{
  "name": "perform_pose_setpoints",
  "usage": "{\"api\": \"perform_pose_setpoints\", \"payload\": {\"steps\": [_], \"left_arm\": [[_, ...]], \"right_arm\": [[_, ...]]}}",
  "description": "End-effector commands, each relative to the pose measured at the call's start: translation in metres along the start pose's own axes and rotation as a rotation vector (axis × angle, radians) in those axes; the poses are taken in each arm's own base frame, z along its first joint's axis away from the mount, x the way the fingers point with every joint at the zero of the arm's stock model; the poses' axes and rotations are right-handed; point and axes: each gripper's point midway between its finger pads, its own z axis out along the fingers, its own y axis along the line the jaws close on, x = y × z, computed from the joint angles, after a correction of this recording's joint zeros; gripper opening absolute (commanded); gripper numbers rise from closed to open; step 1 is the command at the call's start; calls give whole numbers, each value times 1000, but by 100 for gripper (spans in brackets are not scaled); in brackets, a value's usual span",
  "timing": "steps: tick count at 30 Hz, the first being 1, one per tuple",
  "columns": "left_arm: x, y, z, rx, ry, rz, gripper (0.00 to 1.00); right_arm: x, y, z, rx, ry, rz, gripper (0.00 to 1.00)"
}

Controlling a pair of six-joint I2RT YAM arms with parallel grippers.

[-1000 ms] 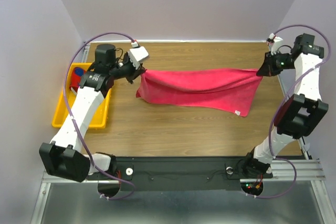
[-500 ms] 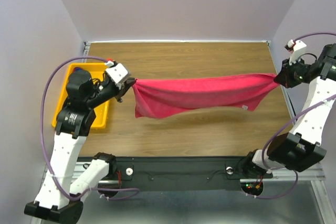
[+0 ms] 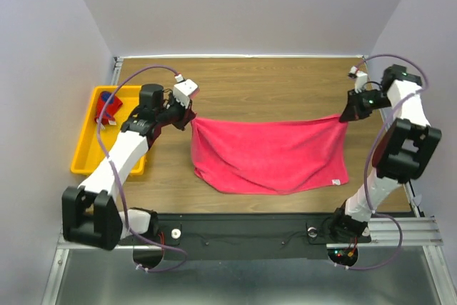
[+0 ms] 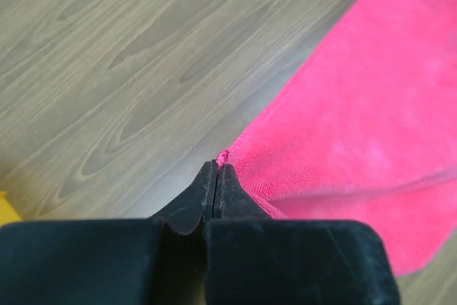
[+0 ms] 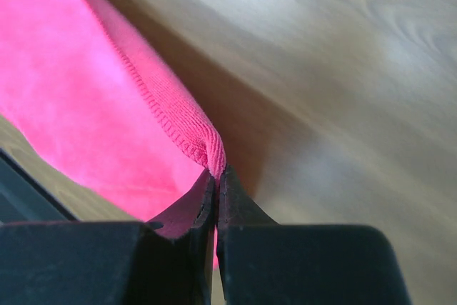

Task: Roll the towels
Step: Flatten the towel, then fold the towel

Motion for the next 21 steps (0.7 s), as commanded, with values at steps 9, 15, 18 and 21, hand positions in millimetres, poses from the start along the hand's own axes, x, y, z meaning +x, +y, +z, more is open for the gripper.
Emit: {"api": "perform_pose_setpoints", "payload": {"steps": [9, 15, 18, 21], "left_arm": [[-39, 106, 82, -55, -142, 133, 0], [-24, 98, 95, 7, -128, 101, 0], [-14, 94, 90, 9, -126, 146, 0], [-6, 83, 80, 56, -118, 181, 0]], "right_arm": [[-66, -62, 43, 1, -91, 26, 1], [-53, -61, 54, -31, -68, 32, 1], [-43, -55, 56, -50, -55, 23, 0], [-37, -51, 54, -49, -44, 5, 1]]}}
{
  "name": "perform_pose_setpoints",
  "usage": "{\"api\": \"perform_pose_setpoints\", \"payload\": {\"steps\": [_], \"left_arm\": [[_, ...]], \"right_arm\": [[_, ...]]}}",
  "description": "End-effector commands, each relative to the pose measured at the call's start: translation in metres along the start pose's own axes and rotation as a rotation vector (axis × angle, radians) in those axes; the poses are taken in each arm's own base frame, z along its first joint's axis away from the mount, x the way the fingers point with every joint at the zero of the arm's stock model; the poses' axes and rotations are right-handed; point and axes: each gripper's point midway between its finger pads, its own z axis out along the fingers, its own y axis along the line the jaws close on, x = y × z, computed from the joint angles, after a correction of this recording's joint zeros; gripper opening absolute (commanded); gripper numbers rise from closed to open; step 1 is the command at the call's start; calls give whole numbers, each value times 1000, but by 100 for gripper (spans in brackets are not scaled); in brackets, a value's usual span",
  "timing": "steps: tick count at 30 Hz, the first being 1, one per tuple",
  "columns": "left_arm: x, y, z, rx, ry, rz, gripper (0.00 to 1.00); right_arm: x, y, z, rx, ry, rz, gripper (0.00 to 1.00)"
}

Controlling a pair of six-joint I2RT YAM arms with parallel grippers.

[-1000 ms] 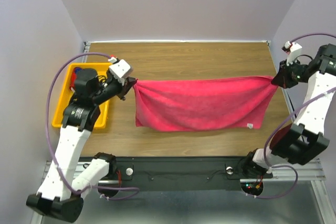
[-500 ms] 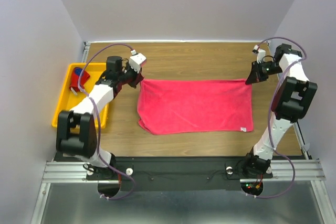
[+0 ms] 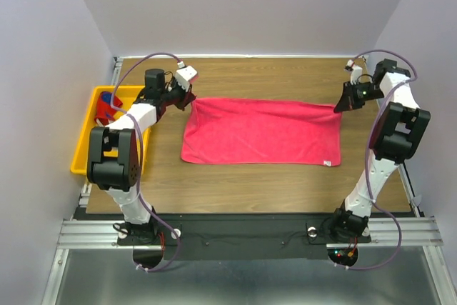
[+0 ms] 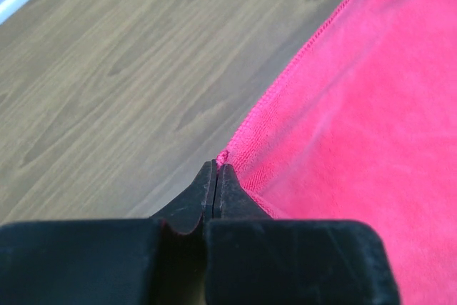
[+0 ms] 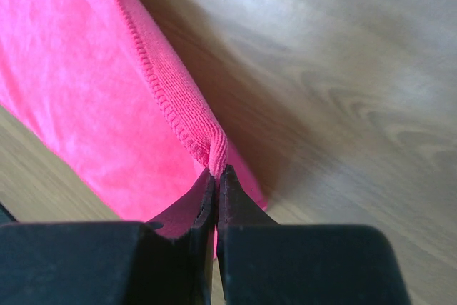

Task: Roll the towels
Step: Fold the towel

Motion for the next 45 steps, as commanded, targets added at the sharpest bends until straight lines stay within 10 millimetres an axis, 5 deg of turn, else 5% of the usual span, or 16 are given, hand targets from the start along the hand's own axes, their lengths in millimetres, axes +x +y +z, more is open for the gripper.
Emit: {"api": "perform_pose_setpoints", "payload": {"steps": [1, 9, 14, 18, 21, 22, 24, 26, 27, 28, 30, 38, 45], "left_arm": [[-20, -13, -24, 52, -68, 119, 0], [5, -35, -73, 143, -15, 317, 0], [58, -65, -87, 261, 115, 394, 1], [96, -85, -98, 371, 202, 476, 11], [116, -104, -113, 462, 245, 527, 23], [121, -108, -117, 477, 259, 522, 30], [116, -112, -124, 480, 258, 543, 38], [112, -117, -131, 485, 255, 545, 59], [104, -116, -135, 462, 240, 568, 62], [103, -119, -139, 461, 240, 573, 63], [96, -119, -144, 432, 231, 585, 70], [90, -114, -139, 390, 252, 424, 62], [90, -113, -129, 380, 323, 287, 61]], "right_arm": [[-1, 8, -10, -1, -20, -62, 1], [35, 27, -29, 30, 63, -183, 1], [78, 28, -18, 5, 159, -205, 1], [98, 33, -13, -38, 207, -216, 10], [106, 40, -16, -67, 232, -233, 33], [107, 41, -17, -70, 238, -231, 51], [108, 47, -22, -82, 246, -234, 60], [105, 52, -26, -86, 234, -244, 68], [104, 56, -28, -92, 233, -241, 69], [100, 59, -33, -85, 222, -254, 80], [97, 64, -37, -86, 210, -257, 80], [91, 57, -35, -61, 252, -234, 59], [56, 18, -19, 129, 248, -242, 56]]}}
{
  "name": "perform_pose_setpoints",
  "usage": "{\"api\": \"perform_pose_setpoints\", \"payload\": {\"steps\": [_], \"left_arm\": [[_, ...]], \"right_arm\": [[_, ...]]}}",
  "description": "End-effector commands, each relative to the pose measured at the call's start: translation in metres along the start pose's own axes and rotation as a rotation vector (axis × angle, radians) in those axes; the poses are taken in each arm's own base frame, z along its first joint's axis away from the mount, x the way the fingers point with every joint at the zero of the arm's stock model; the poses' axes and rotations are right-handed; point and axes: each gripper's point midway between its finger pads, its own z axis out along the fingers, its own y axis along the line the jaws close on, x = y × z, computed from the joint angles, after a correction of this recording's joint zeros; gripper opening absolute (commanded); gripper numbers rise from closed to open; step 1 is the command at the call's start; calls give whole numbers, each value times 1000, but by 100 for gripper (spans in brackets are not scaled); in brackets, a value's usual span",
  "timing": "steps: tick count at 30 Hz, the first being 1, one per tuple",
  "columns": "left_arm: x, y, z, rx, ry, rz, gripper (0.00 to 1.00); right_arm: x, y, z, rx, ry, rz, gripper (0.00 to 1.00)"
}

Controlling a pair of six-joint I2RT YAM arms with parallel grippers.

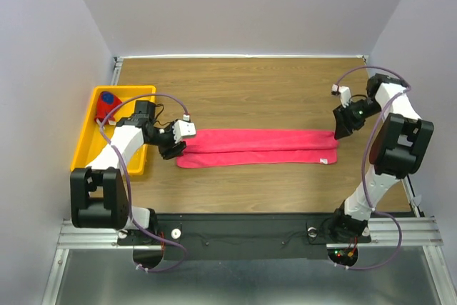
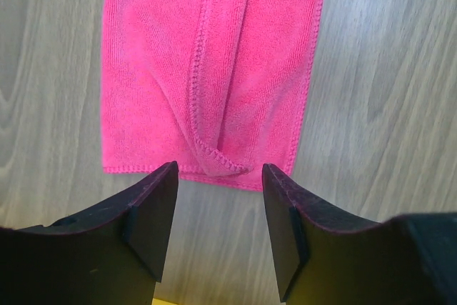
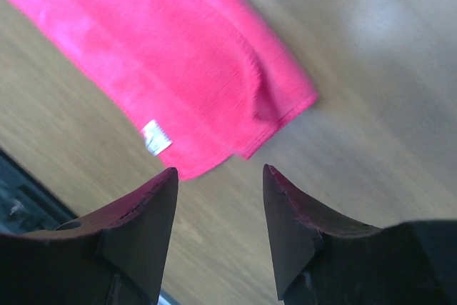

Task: Roll the towels
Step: Fold the towel

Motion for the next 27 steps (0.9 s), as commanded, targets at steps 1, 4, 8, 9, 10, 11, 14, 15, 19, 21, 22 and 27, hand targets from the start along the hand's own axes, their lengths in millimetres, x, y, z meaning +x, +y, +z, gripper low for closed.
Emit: {"api": "perform_pose_setpoints", "payload": {"steps": [1, 4, 8, 9, 10, 11, 14, 15, 19, 21, 22, 27], "left_arm": [[-15, 7, -8, -44, -12, -58, 62], [-15, 13, -9, -66, -1, -68, 64], [-14, 23, -9, -70, 26, -115, 67], [-13, 23, -8, -52, 34, -130, 69], [-13, 24, -8, -45, 39, -139, 72], [-13, 24, -7, -42, 42, -143, 72], [-12, 27, -6, -40, 62, -152, 73], [-12, 26, -5, -38, 66, -152, 73], [-11, 26, -1, -31, 102, -176, 73], [-8, 26, 1, -23, 122, -199, 73], [-9, 28, 1, -25, 122, -201, 73], [-8, 30, 3, -25, 127, -212, 73]], "right_arm": [[-30, -41, -5, 135, -18, 18, 55], [-31, -48, 0, 127, 15, 20, 54], [-31, -38, 12, 94, 52, -17, 54], [-31, -34, 16, 84, 69, -31, 53], [-29, -31, 20, 72, 82, -34, 52], [-29, -30, 23, 68, 89, -37, 52], [-28, -28, 28, 64, 109, -49, 48], [-28, -29, 28, 69, 115, -50, 47], [-25, -31, 34, 74, 148, -60, 44], [-23, -30, 38, 69, 169, -71, 44], [-22, -30, 38, 73, 180, -77, 44], [-19, -27, 39, 81, 224, -116, 43]]}}
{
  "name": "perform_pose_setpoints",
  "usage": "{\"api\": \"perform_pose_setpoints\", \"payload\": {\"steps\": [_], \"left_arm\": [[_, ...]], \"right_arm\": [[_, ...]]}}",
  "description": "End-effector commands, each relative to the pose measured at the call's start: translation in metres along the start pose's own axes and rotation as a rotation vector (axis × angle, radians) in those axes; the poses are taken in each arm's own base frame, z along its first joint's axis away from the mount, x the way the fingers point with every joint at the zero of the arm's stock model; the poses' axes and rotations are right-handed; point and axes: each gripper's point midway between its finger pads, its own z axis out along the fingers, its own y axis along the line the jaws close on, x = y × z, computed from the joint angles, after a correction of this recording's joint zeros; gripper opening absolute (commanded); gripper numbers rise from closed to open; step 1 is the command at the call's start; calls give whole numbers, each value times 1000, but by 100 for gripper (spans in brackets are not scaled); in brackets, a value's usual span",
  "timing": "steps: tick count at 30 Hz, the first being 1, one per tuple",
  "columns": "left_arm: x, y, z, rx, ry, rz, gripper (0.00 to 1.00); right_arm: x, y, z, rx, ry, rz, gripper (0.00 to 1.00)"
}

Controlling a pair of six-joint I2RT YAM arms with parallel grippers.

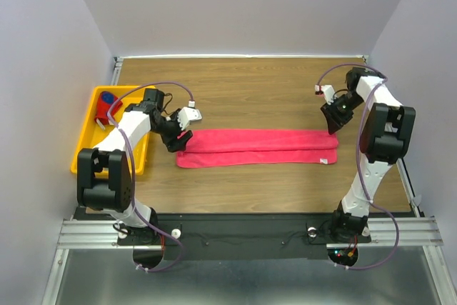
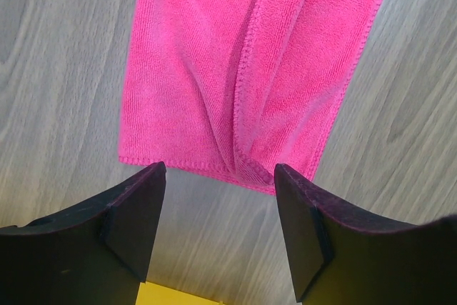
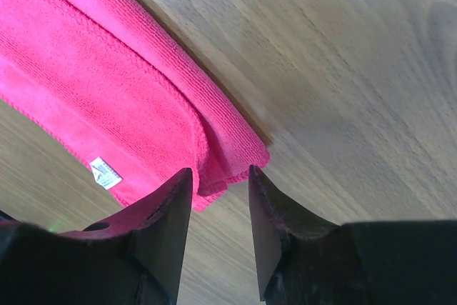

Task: Roll the towels
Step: Fold the towel

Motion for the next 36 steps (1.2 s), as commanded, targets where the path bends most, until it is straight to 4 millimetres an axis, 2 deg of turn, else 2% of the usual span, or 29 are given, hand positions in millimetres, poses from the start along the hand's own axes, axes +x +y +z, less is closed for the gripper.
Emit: {"api": "perform_pose_setpoints", "payload": {"steps": [1, 5, 7, 8, 11, 21, 23, 24, 25, 26, 27, 28, 36], "left_arm": [[-9, 4, -6, -9, -5, -12, 74], [-9, 6, -5, -11, -3, -15, 73], [-9, 5, -5, -6, -1, -20, 74], [-10, 6, -6, 0, 1, -13, 77], [-13, 4, -6, 24, 9, -47, 80], [-10, -7, -1, 53, 81, -66, 80], [-5, -4, -1, -22, 99, -122, 80], [-12, -5, -6, -74, 86, -117, 80], [-9, -6, -2, -112, 89, -140, 80], [-7, -1, -11, -200, 106, -144, 80], [-8, 0, -10, -236, 108, -146, 80], [-8, -4, -5, -250, 100, -159, 78], [9, 0, 5, -324, 144, -252, 63]], "right_arm": [[2, 1, 0, 19, 52, -56, 42], [1, 0, 0, 26, 64, -72, 32], [-1, 0, -1, 26, 62, -75, 22], [-1, 1, 0, 23, 64, -79, 14], [-3, 4, -3, 14, 61, -85, 0], [-9, 10, -16, 22, 24, -87, 1], [-10, 10, -17, 26, 25, -86, 1], [-11, 10, -18, 28, 22, -83, 0], [-11, 11, -18, 26, 19, -83, 1], [-11, 12, -19, 27, 14, -84, 1], [-12, 12, -20, 27, 11, -83, 1], [-12, 14, -20, 22, 7, -81, 1], [-16, 14, -23, 26, -6, -75, 1]]}}
